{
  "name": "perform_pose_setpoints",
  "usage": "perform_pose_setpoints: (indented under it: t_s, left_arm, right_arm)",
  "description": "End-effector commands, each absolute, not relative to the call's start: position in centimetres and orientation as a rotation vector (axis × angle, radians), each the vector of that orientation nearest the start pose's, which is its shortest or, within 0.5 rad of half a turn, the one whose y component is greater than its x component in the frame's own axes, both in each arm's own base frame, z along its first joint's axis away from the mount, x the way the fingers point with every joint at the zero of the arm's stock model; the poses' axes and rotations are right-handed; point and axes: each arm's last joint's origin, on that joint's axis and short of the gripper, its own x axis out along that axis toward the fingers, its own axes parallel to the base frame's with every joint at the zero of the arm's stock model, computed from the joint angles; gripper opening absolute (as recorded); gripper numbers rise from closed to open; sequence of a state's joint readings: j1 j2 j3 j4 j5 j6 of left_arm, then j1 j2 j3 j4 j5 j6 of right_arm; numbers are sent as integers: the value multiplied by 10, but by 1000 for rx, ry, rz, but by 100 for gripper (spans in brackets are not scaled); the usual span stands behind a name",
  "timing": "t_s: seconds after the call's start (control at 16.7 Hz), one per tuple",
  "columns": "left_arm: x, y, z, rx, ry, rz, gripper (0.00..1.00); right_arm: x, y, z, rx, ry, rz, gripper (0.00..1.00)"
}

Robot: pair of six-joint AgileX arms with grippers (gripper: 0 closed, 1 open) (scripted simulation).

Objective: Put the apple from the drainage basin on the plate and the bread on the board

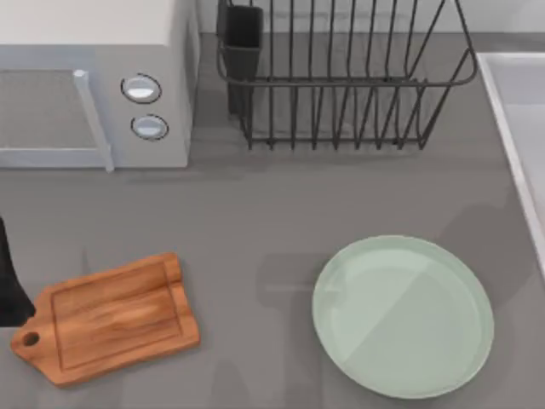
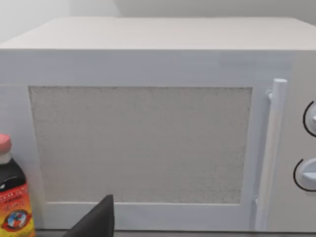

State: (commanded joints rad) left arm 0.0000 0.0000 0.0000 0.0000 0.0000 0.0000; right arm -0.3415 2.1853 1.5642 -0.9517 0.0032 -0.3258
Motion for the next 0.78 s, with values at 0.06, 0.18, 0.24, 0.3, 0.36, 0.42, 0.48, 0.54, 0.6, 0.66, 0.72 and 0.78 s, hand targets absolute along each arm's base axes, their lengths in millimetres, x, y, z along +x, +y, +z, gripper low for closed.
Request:
perform_pose_setpoints:
  t_s: [0.06,0.18,0.24,0.3,0.36,0.42,0.48,0.54,0.6,0.66,0.72,0.78]
  left_arm:
    - [106,-1,160,0,0,0,100]
    - [106,-1,160,0,0,0,100]
    - [106,-1,160,0,0,0,100]
    - [106,-1,160,0,0,0,100]
    - [106,-1,160,0,0,0,100]
    - [106,-1,160,0,0,0,100]
    - [106,-1,160,0,0,0,100]
    - [106,-1,160,0,0,0,100]
    - [106,-1,160,0,0,0,100]
    - [106,-1,160,0,0,0,100]
    - [106,-1,160,0,0,0,100]
    - [106,-1,160,0,0,0,100]
  right_arm:
    - [391,-135,108,5,1570,-6,100]
    - [392,-136,77,6,1572,-6,100]
    - [391,-136,61,6,1571,-7,100]
    - [391,-136,46,5,1564,-9,100]
    - [390,-136,33,5,1562,-10,100]
    - [388,-135,21,5,1563,-10,100]
    - [386,-135,12,6,1566,-9,100]
    - [384,-134,6,7,1570,-8,100]
    - [384,-134,4,8,1571,-8,100]
    - [384,-134,4,8,1571,-8,100]
    - [384,-134,4,8,1571,-8,100]
    - [384,-134,4,8,1571,-8,100]
